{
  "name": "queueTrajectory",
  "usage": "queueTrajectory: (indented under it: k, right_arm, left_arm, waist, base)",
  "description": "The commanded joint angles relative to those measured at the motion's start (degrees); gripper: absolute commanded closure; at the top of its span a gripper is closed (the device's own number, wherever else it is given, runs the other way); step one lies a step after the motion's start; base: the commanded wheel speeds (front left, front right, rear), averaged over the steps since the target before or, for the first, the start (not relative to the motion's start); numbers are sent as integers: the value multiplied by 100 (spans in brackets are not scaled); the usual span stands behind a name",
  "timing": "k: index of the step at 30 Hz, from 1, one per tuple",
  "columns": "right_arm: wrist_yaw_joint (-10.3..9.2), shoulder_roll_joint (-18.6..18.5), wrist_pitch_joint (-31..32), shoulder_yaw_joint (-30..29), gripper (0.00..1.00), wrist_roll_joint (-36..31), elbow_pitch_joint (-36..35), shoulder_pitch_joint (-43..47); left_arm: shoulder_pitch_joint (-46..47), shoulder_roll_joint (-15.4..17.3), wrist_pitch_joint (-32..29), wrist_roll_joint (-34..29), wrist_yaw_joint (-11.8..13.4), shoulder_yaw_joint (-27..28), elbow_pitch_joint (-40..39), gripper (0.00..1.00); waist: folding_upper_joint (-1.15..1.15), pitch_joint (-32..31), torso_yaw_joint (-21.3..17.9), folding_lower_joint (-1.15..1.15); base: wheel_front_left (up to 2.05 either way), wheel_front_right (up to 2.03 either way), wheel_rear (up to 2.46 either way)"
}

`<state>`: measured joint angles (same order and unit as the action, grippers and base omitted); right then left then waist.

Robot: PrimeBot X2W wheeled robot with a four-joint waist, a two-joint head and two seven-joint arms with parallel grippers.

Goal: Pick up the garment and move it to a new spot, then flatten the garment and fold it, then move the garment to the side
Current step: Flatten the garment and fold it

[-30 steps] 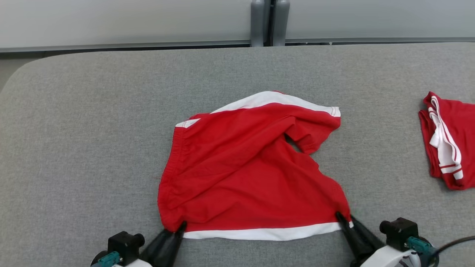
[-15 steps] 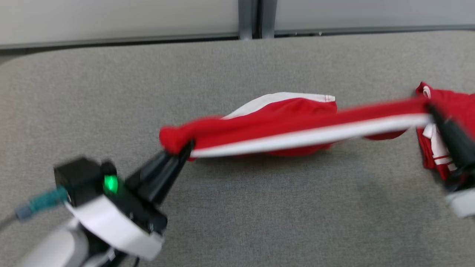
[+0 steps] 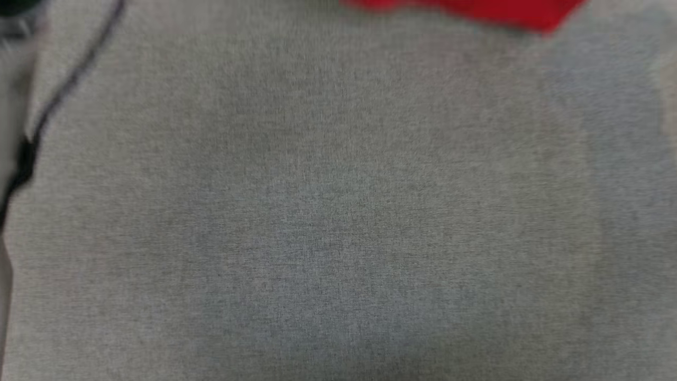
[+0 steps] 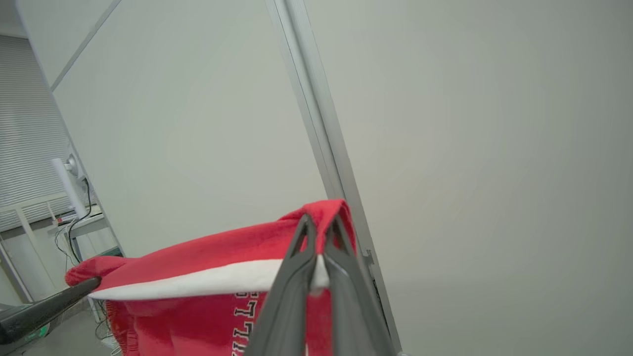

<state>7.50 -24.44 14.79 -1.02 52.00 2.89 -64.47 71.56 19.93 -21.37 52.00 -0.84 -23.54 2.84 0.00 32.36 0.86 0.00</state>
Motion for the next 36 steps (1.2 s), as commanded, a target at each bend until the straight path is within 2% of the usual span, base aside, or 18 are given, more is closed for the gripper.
queueTrajectory:
  k: [1,4,5,6,9,12,17,18,22,26,29,36]
  right_arm:
    - [-2,83,-21,-13,100,-183,289,-304]
    - [-2,474,-330,-1,100,-570,1134,-1311]
    - [-1,677,-562,66,100,-726,1478,-1870]
    - [-1,721,-689,125,100,-825,1634,-2026]
    - [-1,919,-1008,406,100,-777,1933,-2100]
    - [0,818,-1263,690,100,-568,1948,-1718]
    - [-1,618,-1602,1092,100,-125,1685,-482]
    - [0,450,-1794,1240,100,94,1426,245]
    - [-1,199,-2193,1508,100,479,908,1979]
    - [-1,4,-2516,1673,100,694,530,3710]
    - [-1,-27,-2643,1784,100,804,287,4960]
    - [-1,-26,-2823,1677,100,956,31,7311]
  left_arm:
    - [325,30,106,-205,-56,7,297,100]
    - [1176,-255,788,-594,-191,31,1293,100]
    - [1663,-445,1232,-773,-268,22,1808,100]
    - [1812,-501,1438,-918,-324,-40,2039,100]
    - [1876,-715,1945,-1007,-479,-182,2639,100]
    - [1561,-750,2250,-1017,-605,-451,3015,100]
    - [598,-714,2448,-738,-669,-948,3150,100]
    - [54,-616,2457,-446,-671,-1265,2884,100]
    - [-1354,-162,2494,173,-666,-1829,2039,100]
    - [-2911,316,2605,575,-642,-2121,1262,100]
    - [-4183,647,2769,702,-232,-2262,708,100]
    - [-6789,888,3369,1252,875,-2312,-541,100]
  waist:
    - [0,635,30,0]
    - [0,797,35,0]
    - [0,967,31,0]
    - [0,1053,43,0]
    - [0,1187,68,0]
    - [0,1150,96,0]
    - [0,959,83,0]
    - [0,791,72,0]
    - [0,227,4,0]
    - [0,-562,-87,0]
    - [0,-1128,-148,0]
    - [0,-2040,-193,0]
  base:
    - [0,0,0]
    - [0,0,0]
    - [0,0,0]
    - [0,0,0]
    - [0,0,0]
    - [0,0,0]
    - [0,0,0]
    - [0,0,0]
    - [0,0,0]
    - [0,0,0]
    - [0,0,0]
    - [0,0,0]
